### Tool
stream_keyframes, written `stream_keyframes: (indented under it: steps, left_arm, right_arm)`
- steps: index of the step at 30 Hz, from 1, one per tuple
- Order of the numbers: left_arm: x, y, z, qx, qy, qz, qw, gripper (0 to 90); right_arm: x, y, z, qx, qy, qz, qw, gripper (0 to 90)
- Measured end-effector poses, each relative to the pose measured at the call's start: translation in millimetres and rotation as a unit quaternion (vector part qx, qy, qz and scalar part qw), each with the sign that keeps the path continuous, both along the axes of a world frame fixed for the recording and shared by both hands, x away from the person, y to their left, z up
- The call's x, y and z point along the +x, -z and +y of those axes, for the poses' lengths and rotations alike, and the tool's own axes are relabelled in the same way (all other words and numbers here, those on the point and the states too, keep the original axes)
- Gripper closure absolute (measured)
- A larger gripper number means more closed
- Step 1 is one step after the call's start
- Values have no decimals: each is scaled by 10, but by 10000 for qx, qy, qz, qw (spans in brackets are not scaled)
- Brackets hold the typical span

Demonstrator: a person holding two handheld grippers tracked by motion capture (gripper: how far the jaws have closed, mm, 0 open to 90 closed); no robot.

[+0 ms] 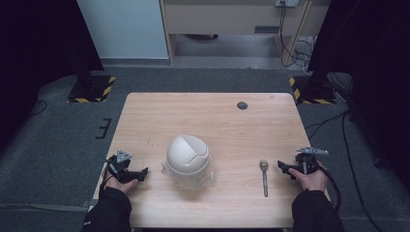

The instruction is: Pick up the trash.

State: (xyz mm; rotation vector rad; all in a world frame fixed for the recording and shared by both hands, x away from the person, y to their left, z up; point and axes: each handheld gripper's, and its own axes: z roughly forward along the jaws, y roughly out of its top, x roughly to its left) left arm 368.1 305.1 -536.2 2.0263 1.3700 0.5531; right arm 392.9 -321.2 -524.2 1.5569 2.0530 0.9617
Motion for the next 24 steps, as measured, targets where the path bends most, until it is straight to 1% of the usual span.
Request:
stream_keyframes:
  steps: [1, 2, 3, 4, 5, 6, 7, 8, 9, 10, 13, 17, 18, 19, 20, 21, 22, 23, 24]
  left_arm:
    - [0, 0, 0, 0, 0, 0, 10000, 0]
    - [-1, 0, 1, -6, -1, 0, 10000, 0]
    - [-4, -1, 2, -9, 6, -1, 10000, 0]
    - [-6, 0, 2, -11, 11, -3, 10000, 0]
    - [-7, 0, 2, -18, 16, -4, 10000, 0]
    - [-13, -7, 5, -63, 32, 23, 10000, 0]
    - [-13, -7, 5, -63, 32, 23, 10000, 3]
    - [-15, -13, 7, -122, 25, 42, 9999, 8]
    - [-17, -19, 9, -179, 25, 53, 9998, 8]
    - [-21, -23, 9, -232, 53, 64, 9997, 13]
    - [-23, -28, 0, -233, 104, 85, 9996, 23]
    - [-21, -24, -24, -180, 160, 70, 9997, 22]
    - [-21, -24, -24, -180, 160, 70, 9997, 21]
    - [-20, -23, -31, -139, 182, 68, 9997, 21]
    - [-18, -16, -46, -91, 197, 51, 9998, 15]
    - [-18, -16, -46, -91, 197, 51, 9998, 12]
    - [-19, -15, -54, -67, 197, 50, 9998, 12]
    - [-22, -7, -65, -37, 186, 26, 9998, 7]
    - [-22, -7, -65, -37, 186, 26, 9998, 2]
  right_arm:
    - [-10, -40, -4, 23, -27, -110, 9999, 184]
    - [-10, -40, -4, 23, -27, -110, 9999, 184]
    - [-19, -87, -4, 55, -33, -247, 9997, 180]
    - [-31, -144, -2, 166, -52, -427, 9989, 175]
    - [-40, -192, 1, 265, -55, -553, 9981, 174]
    - [-55, -274, 8, 348, -91, -788, 9962, 168]
    - [-55, -274, 8, 348, -91, -788, 9962, 168]
    - [-67, -356, 30, 454, -190, -925, 9945, 155]
    - [-67, -356, 30, 454, -190, -925, 9945, 155]
    - [-68, -432, 40, 504, -325, -1025, 9929, 149]
    - [-79, -571, 42, 569, -458, -1260, 9893, 146]
    - [-103, -759, 70, 758, -570, -1598, 9826, 143]
    - [-103, -759, 70, 758, -570, -1598, 9826, 143]
    - [-105, -802, 84, 799, -608, -1654, 9811, 143]
    - [-106, -890, 126, 854, -700, -1777, 9779, 140]
    - [-106, -890, 126, 854, -700, -1777, 9779, 140]
    - [-106, -920, 141, 857, -748, -1812, 9768, 138]
    - [-106, -995, 192, 895, -862, -1910, 9737, 134]
    - [-106, -995, 192, 895, -862, -1910, 9737, 134]
